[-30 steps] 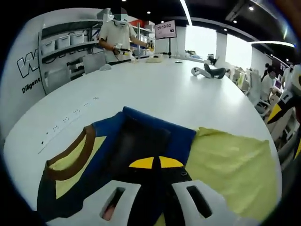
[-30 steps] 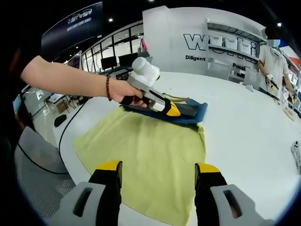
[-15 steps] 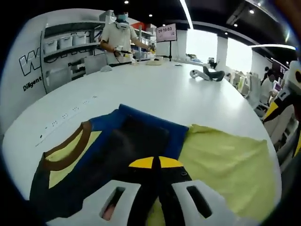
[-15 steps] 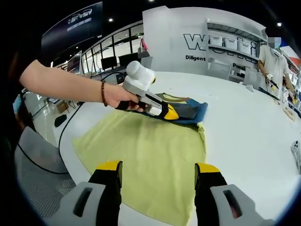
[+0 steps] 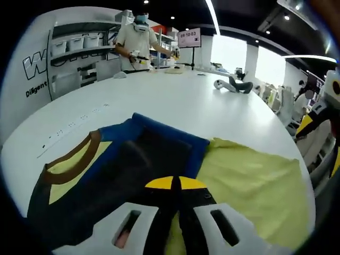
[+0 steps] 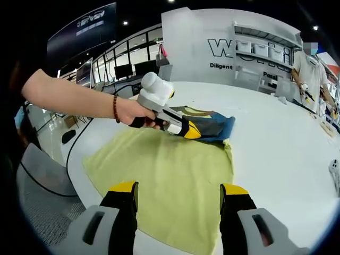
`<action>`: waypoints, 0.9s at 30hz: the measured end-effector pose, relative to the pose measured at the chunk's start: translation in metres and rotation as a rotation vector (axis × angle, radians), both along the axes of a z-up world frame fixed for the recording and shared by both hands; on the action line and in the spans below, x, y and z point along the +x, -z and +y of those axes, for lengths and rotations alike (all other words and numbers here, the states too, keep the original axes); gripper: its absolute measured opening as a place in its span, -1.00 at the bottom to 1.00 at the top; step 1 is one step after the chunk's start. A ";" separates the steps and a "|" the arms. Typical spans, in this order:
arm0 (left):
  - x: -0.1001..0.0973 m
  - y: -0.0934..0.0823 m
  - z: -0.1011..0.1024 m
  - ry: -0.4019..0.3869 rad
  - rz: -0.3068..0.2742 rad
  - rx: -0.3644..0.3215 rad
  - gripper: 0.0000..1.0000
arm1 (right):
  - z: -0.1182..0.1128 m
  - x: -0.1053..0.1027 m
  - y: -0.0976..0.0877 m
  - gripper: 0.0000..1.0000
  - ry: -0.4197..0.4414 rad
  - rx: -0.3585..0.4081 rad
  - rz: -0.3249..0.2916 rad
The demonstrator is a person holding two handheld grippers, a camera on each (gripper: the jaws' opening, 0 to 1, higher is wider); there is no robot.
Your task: Fold the garment on the visible template until the final outline fits inside the template.
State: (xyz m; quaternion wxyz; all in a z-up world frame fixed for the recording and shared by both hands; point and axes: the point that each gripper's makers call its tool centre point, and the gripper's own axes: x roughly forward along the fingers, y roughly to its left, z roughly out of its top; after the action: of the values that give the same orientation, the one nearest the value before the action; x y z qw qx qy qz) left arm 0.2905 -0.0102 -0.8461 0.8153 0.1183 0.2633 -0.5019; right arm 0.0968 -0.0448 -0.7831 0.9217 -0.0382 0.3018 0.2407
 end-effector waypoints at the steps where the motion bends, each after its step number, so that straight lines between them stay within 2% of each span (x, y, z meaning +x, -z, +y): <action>1: 0.000 0.000 0.000 0.001 0.002 0.002 -0.99 | 0.000 0.000 0.000 0.19 -0.001 -0.001 0.000; 5: -0.003 -0.001 0.000 0.017 0.000 0.009 -0.99 | 0.002 0.000 0.000 0.19 -0.005 -0.002 0.001; 9: -0.006 -0.006 -0.005 0.021 0.003 -0.022 -0.99 | 0.002 0.001 -0.001 0.19 -0.006 -0.003 -0.001; 17: -0.006 -0.006 -0.016 0.031 -0.019 -0.016 -0.87 | 0.002 0.000 -0.002 0.19 -0.004 -0.004 0.000; 27: -0.001 -0.004 -0.030 0.023 -0.019 -0.017 -0.87 | -0.004 -0.002 0.002 0.18 0.009 -0.009 0.012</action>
State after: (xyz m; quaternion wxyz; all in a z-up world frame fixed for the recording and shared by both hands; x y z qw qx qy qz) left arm 0.2894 -0.0399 -0.8423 0.8129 0.1192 0.2498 -0.5125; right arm 0.0946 -0.0488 -0.7850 0.9208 -0.0396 0.3083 0.2354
